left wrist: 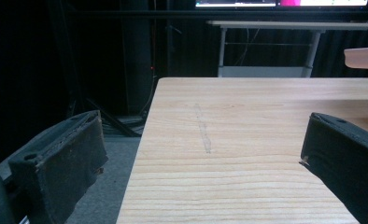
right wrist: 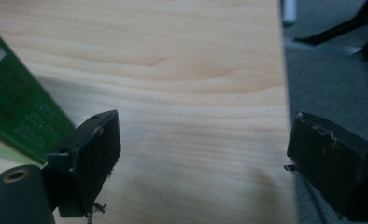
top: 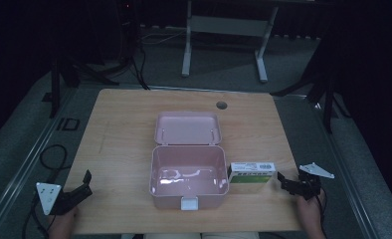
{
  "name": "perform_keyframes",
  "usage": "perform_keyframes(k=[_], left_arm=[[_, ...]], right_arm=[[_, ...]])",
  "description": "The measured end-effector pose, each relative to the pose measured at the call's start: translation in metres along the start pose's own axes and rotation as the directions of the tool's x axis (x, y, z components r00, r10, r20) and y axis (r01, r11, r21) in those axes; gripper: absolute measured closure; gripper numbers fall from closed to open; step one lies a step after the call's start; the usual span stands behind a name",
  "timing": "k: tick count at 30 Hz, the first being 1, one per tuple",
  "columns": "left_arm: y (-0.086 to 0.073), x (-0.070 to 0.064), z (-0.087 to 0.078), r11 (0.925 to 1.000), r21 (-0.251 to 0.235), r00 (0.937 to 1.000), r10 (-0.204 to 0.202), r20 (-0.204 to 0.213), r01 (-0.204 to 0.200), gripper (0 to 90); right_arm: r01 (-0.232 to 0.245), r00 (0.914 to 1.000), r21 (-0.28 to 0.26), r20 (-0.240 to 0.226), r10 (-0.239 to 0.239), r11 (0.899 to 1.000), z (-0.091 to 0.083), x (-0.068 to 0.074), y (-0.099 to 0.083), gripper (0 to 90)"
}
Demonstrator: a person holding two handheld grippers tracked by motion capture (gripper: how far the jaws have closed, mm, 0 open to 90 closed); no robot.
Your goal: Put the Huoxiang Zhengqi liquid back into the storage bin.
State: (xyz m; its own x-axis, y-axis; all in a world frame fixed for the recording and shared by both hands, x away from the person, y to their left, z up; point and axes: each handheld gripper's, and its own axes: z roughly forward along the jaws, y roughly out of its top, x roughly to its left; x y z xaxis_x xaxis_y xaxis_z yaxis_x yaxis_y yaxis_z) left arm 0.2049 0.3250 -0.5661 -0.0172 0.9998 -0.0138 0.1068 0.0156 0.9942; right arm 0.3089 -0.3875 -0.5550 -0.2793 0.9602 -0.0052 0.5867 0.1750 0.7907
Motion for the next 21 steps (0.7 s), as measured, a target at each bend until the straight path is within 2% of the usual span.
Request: perform_keyframes(k=[4, 7, 10, 12, 13, 17, 19, 21], left_arm=[[0.0, 0.0, 0.0, 1.0, 0.003, 1.0, -0.001, 0.001, 0.001, 0.4], [0.0, 0.0, 0.0, 1.0, 0.005, 1.0, -0.003, -0.001, 0.003, 0.4], [0.0, 0.001, 0.001, 1.0, 0.006, 1.0, -0.005, 0.0, 0.005, 0.4], [0.0, 0.001, 0.0, 1.0, 0.005, 1.0, -0.008, 0.0, 0.008, 0.4], [0.0, 0.001, 0.001, 1.0, 0.005, 1.0, -0.007, 0.0, 0.007, 0.4], [0.0, 0.001, 0.001, 1.0, 0.005, 1.0, -0.008, 0.0, 0.008, 0.4], [0.0, 0.001, 0.0, 1.0, 0.005, 1.0, -0.008, 0.0, 0.008, 0.4], [0.0, 0.002, 0.0, 0.9999, 0.004, 0.9999, -0.01, 0.005, 0.01, 0.4]], right_arm=[[-0.004, 0.9998, 0.004, -0.021, 0.004, 1.0, 0.001, -0.001, 0.0, 9.6], [0.02, 0.9989, 0.037, -0.042, -0.019, 0.999, 0.002, 0.001, 0.002, 9.6], [0.02, 0.9979, 0.051, -0.062, -0.016, 0.999, 0.002, 0.001, 0.003, 9.6], [0.033, 0.9948, 0.11, -0.099, -0.022, 0.993, 0.001, 0.0, 0.007, 9.6], [0.039, 0.9941, 0.122, -0.105, -0.026, 0.992, 0.0, 0.001, 0.009, 9.6], [0.092, 0.9918, 0.172, -0.104, -0.074, 0.981, -0.009, 0.003, 0.016, 9.6], [0.108, 0.9876, 0.202, -0.134, -0.082, 0.973, -0.013, 0.003, 0.022, 9.6], [0.14, 0.9822, 0.24, -0.156, -0.104, 0.961, -0.016, 0.004, 0.026, 9.6]])
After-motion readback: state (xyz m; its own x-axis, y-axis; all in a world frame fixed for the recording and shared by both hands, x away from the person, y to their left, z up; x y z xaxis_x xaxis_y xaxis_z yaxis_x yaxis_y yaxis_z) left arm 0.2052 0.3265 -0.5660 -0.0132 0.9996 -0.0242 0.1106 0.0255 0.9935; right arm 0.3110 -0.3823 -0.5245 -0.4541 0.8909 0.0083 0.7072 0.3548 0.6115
